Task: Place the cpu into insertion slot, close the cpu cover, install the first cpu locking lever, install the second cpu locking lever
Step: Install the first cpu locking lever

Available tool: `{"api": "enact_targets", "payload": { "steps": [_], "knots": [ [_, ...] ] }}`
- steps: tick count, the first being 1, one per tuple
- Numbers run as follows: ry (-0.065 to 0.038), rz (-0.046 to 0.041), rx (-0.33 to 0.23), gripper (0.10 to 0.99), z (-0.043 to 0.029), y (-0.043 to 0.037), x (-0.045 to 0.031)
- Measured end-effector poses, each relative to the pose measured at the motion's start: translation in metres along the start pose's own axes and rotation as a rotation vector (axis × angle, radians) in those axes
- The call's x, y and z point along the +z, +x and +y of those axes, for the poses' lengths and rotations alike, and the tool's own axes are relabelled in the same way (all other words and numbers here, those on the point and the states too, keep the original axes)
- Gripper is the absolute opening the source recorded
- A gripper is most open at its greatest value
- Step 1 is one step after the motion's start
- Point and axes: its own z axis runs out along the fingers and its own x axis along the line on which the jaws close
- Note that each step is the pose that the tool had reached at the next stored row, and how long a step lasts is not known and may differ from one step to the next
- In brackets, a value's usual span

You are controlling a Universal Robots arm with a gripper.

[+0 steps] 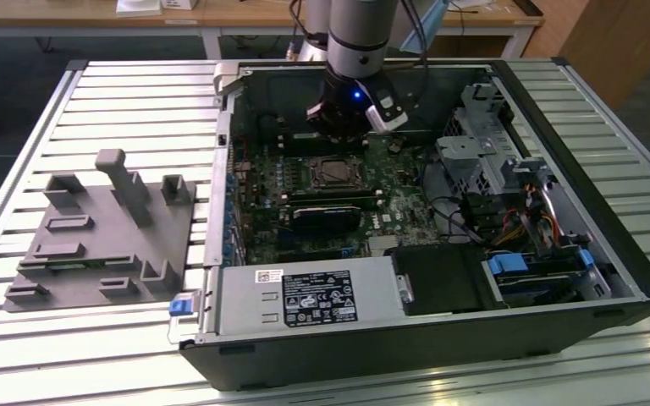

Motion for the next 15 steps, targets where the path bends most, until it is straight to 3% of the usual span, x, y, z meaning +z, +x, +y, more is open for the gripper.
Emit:
{"api": "enact_targets", "payload": {
  "steps": [8,15],
  "knots": [
    [0.002,0.0,0.0,0.106,-0.0002,-0.0008,0.0019],
    [0.014,0.0007,0.0,0.106,-0.0005,-0.0011,0.0034]
  ]
}}
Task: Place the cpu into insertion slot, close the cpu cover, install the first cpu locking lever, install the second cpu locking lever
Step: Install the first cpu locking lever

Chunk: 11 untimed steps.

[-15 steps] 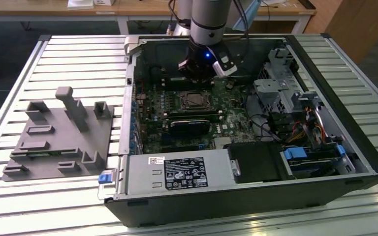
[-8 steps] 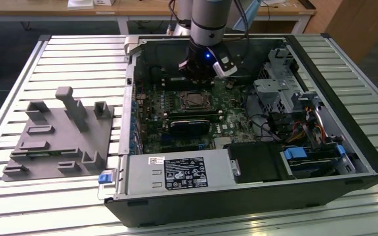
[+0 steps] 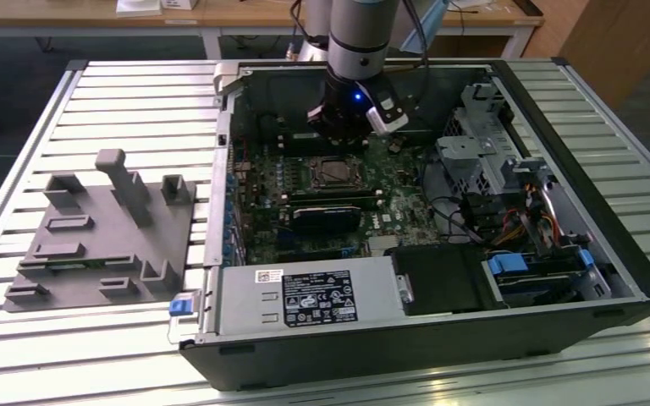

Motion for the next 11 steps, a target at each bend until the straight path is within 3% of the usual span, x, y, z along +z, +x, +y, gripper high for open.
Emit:
{"api": "enact_targets", "payload": {
  "steps": [11],
  "knots": [
    [0.003,-0.0003,0.0,0.106,0.0003,0.0,-0.0021]
  ]
}}
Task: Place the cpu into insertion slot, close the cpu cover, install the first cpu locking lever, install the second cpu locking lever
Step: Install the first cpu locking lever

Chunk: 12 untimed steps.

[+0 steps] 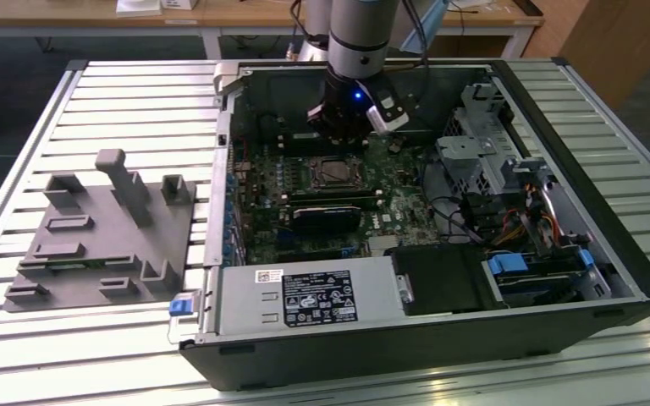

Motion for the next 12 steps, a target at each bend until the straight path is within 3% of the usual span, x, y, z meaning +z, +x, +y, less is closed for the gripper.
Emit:
{"api": "enact_targets", "payload": {
  "steps": [12],
  "knots": [
    [0.036,0.0018,0.0,0.106,-0.0005,0.0,0.0042]
  ]
}}
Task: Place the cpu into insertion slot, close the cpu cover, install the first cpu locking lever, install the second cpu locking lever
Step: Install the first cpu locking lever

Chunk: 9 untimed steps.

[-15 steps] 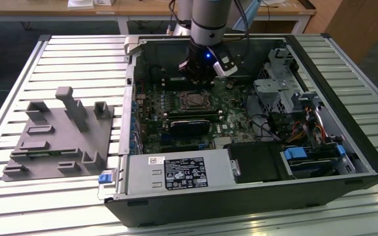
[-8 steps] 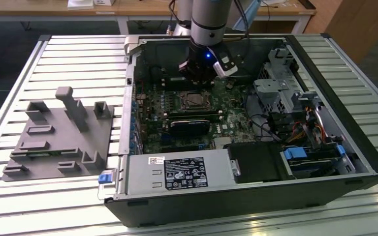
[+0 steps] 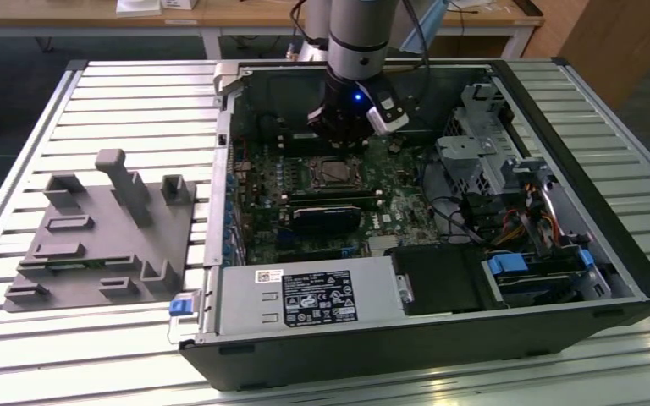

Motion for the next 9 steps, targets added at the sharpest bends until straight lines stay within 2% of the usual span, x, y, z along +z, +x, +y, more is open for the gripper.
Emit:
{"api": "enact_targets", "payload": {
  "steps": [5,9],
  "knots": [
    [0.003,-0.0002,0.0,0.106,0.0,-0.0001,0.0006],
    [0.001,-0.0015,0.0,0.106,0.0005,-0.0002,-0.0019]
  ]
}}
